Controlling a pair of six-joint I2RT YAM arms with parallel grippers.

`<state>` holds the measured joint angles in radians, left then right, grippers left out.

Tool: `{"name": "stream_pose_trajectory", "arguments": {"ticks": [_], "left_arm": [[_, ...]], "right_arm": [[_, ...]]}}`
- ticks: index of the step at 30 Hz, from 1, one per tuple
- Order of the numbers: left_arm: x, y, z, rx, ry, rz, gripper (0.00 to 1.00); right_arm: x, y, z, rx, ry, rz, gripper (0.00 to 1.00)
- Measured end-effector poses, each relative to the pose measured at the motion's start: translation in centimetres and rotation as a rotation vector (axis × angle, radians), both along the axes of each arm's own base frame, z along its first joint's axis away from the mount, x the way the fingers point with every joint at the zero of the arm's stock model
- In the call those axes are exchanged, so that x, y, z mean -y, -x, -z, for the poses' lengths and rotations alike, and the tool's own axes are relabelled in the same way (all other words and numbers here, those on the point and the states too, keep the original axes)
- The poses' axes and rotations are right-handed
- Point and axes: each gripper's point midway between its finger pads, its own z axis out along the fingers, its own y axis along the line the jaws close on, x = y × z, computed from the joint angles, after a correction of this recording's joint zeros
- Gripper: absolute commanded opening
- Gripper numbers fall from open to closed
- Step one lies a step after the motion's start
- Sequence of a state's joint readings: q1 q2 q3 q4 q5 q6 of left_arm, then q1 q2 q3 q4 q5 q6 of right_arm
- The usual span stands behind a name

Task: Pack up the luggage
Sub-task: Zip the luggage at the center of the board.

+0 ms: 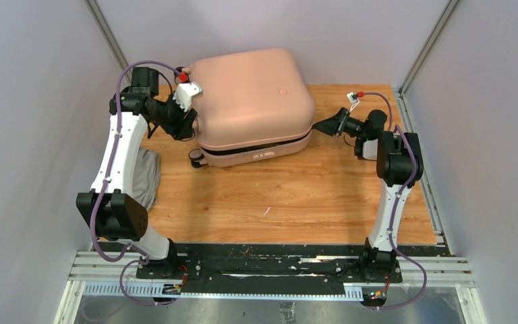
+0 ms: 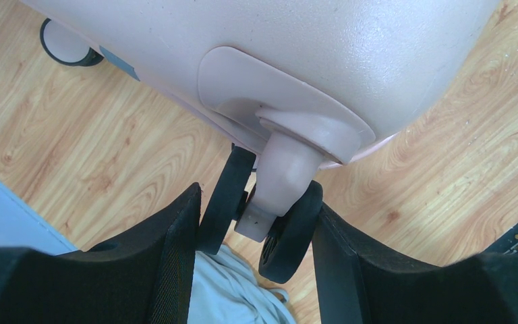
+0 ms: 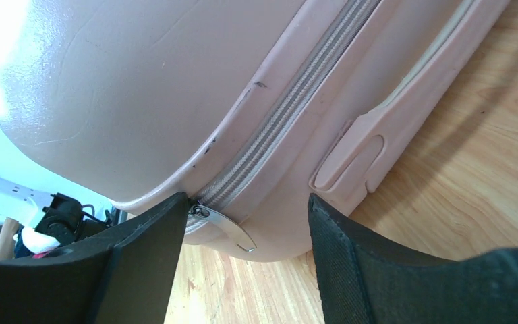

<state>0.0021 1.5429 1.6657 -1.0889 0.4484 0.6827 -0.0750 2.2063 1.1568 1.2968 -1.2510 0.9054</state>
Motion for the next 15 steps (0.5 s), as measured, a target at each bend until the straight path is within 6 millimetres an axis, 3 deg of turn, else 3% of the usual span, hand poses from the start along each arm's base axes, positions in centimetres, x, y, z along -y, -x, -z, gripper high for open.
{"name": "stream_pose_trajectory", "arguments": {"ticks": [9,15], "left_arm": [[-0.2,-0.1,-0.1,0.013,-0.017,0.007,0.00],[-0.2,-0.2,-0.1,0.016,-0.020,0.010,0.00]], "right_arm": [[-0.7,0.9,-0.4,-0.008,-0.031,-0.041,0.58],[-1.0,2.1,0.1,-0.021,-0.041,-0.054,0.45]]}}
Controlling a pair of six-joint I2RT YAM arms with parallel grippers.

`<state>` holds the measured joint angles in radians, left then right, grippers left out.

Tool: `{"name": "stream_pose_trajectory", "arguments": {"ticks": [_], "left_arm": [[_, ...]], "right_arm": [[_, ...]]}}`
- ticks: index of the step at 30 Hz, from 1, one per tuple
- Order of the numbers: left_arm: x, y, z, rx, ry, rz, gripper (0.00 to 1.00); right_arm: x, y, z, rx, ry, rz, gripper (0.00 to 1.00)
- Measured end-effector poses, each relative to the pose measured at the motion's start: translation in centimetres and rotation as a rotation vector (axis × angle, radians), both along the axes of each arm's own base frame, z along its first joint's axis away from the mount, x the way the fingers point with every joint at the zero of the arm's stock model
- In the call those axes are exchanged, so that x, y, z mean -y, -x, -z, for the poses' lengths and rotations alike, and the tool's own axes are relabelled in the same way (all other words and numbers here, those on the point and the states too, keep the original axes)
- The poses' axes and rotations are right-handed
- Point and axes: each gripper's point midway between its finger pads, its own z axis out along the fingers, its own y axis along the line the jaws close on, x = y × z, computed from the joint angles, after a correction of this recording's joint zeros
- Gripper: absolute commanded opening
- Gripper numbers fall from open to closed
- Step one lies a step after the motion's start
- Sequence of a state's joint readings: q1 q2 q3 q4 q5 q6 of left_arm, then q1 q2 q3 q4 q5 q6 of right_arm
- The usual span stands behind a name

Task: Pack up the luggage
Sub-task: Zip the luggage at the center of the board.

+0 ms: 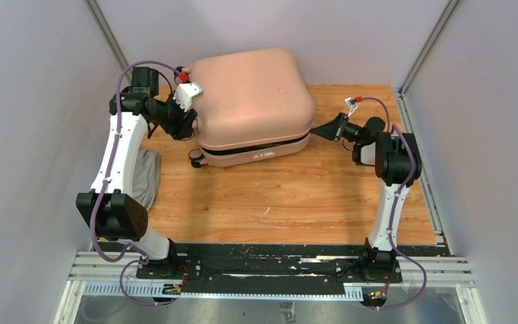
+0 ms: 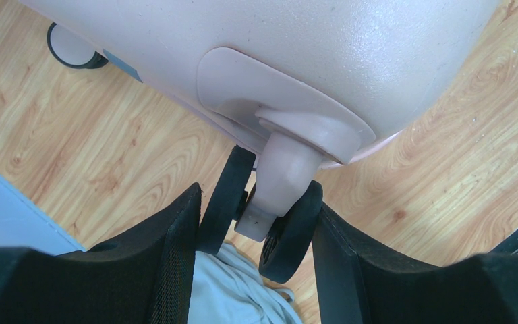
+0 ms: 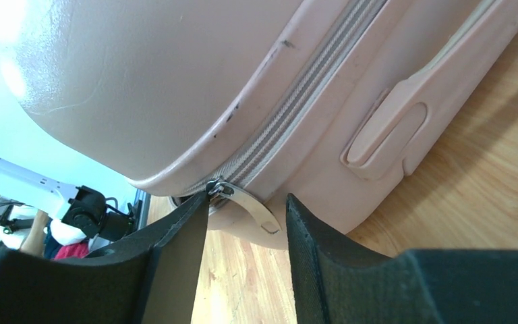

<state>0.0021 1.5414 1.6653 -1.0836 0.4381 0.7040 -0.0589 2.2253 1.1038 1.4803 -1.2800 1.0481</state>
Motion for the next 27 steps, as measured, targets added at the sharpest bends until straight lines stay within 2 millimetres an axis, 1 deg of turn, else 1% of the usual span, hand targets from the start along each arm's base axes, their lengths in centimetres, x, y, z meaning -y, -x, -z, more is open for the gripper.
{"name": "stream_pose_trajectory", "arguments": {"ticks": [1,6,8,11,13,15,19,22,24,27], "left_arm": [[0.0,0.0,0.0,0.001,0.000,0.000,0.00],[0.0,0.1,0.0,-0.003,0.000,-0.001,0.00],[0.0,0.1,0.0,-0.003,-0.001,-0.001,0.00],[0.0,0.1,0.0,-0.002,-0.001,-0.001,0.00],[0.0,0.1,-0.1,0.002,-0.001,-0.001,0.00],[0.0,0.1,-0.3,0.009,-0.001,0.000,0.00],[0.0,0.0,-0.4,0.017,-0.001,0.000,0.00],[0.0,0.0,-0.4,0.019,-0.001,0.000,0.00],[0.0,0.0,-0.4,0.019,-0.002,0.000,0.00],[-0.1,0.1,-0.4,0.016,-0.007,-0.004,0.00]], "right_arm": [[0.0,0.2,0.2,-0.008,0.000,-0.002,0.44],[-0.2,0.9,0.6,-0.025,-0.002,-0.012,0.40],[-0.3,1.0,0.6,-0.028,-0.002,-0.016,0.38],[-0.3,1.0,0.5,-0.026,-0.003,-0.017,0.38],[-0.3,1.0,0.5,-0.028,-0.004,-0.018,0.36],[-0.3,1.0,0.4,-0.030,-0.004,-0.020,0.31],[-0.4,1.0,0.4,-0.035,-0.005,-0.024,0.13],[-0.4,1.1,0.4,-0.040,-0.006,-0.026,0.04],[-0.4,1.1,0.4,-0.039,-0.006,-0.027,0.00],[-0.4,1.3,0.1,-0.029,-0.002,-0.037,0.00]]}}
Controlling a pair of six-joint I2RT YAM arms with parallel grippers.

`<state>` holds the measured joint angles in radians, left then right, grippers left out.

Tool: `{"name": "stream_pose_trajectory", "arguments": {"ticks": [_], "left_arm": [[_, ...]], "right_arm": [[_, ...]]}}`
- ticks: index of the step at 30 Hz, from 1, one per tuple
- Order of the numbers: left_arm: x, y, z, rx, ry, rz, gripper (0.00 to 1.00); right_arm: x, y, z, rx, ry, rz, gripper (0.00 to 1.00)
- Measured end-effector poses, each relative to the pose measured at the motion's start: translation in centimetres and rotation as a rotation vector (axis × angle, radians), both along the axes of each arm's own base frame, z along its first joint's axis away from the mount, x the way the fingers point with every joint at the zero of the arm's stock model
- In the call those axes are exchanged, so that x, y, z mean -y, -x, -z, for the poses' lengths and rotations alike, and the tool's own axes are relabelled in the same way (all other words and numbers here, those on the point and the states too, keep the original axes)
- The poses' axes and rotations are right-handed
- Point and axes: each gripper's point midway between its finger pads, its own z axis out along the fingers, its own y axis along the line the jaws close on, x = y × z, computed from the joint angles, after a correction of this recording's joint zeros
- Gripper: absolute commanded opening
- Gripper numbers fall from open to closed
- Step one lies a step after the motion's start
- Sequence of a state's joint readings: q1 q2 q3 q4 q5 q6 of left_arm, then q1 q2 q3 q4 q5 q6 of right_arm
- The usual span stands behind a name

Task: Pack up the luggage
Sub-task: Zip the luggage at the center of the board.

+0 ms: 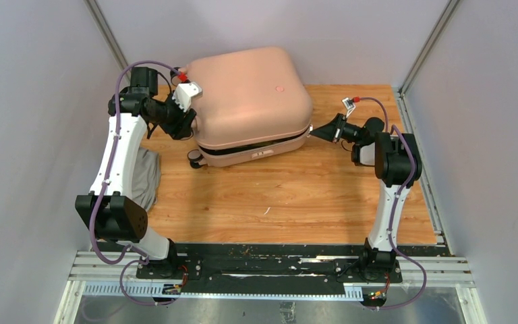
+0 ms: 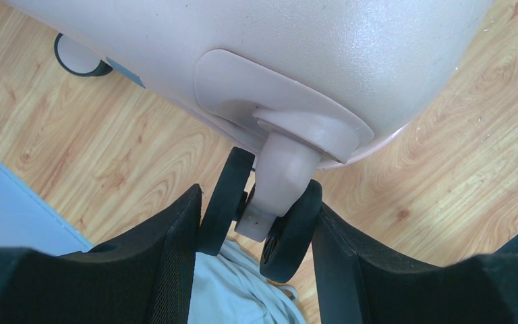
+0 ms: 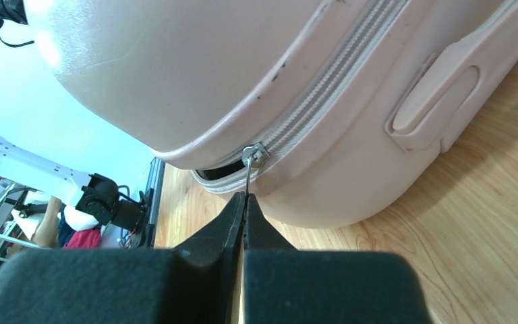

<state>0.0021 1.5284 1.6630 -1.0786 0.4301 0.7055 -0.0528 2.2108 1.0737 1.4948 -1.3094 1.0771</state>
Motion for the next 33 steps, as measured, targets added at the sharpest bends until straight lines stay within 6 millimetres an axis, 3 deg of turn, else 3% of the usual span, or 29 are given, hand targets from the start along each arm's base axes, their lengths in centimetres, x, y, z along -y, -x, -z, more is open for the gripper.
{"name": "stream_pose_trajectory", "arguments": {"ticks": [4,9,25,33], "left_arm": [[-0.2,0.0,0.0,0.003,-0.008,-0.004,0.00],[-0.2,0.1,0.0,0.008,-0.009,-0.002,0.00],[-0.2,0.2,0.4,0.020,-0.014,0.005,0.00],[-0.3,0.8,1.8,0.010,-0.020,0.006,0.00]], "right_arm": [[-0.4,0.2,-0.6,0.011,0.000,-0.006,0.07],[-0.4,0.2,-0.7,0.013,0.000,-0.007,0.00],[-0.3,0.3,-0.8,0.041,0.025,0.071,0.00],[-0.8,0.6,-0.7,0.105,0.170,0.158,0.00]]}}
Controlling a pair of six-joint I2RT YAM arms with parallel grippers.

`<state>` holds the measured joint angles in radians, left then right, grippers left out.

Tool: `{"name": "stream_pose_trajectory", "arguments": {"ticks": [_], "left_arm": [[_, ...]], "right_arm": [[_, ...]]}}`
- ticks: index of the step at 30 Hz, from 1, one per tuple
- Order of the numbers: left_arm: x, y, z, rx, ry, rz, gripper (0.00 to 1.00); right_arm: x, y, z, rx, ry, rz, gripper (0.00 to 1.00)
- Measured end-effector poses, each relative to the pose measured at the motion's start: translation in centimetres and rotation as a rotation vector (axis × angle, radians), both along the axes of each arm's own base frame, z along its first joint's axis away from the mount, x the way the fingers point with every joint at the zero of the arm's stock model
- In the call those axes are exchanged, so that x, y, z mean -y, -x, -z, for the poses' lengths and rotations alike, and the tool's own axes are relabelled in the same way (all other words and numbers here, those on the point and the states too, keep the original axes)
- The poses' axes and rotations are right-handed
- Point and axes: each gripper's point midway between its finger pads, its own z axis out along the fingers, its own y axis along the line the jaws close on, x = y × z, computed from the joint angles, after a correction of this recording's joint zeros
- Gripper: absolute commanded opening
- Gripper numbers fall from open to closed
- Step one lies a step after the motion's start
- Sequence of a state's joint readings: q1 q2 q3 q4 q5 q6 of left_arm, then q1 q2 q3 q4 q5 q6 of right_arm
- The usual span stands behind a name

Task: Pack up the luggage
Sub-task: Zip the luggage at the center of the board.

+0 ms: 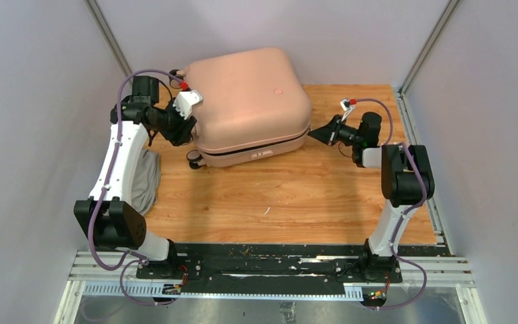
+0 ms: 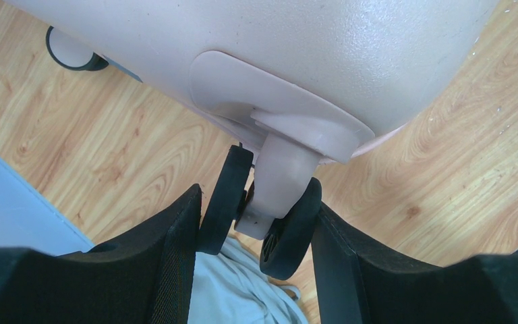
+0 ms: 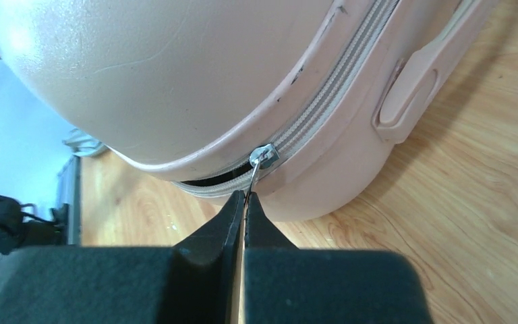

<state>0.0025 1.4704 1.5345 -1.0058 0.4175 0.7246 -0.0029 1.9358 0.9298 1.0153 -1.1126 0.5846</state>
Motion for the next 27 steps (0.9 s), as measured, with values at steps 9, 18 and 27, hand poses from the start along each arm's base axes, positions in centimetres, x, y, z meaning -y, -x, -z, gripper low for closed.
{"name": "stream_pose_trajectory", "arguments": {"ticks": [9,18,27], "left_arm": [[0.1,0.3,-0.2,0.003,0.008,0.002,0.00],[0.4,0.8,-0.8,0.022,0.023,0.009,0.00],[0.4,1.1,-1.2,0.040,0.025,0.011,0.00]], "right_arm": [[-2.9,3.0,-0.5,0.111,0.197,0.016,0.00],[-4.6,6.0,-1.2,0.150,0.259,-0.013,0.20],[3.8,-1.2,-1.7,0.076,0.223,0.234,0.63]]}}
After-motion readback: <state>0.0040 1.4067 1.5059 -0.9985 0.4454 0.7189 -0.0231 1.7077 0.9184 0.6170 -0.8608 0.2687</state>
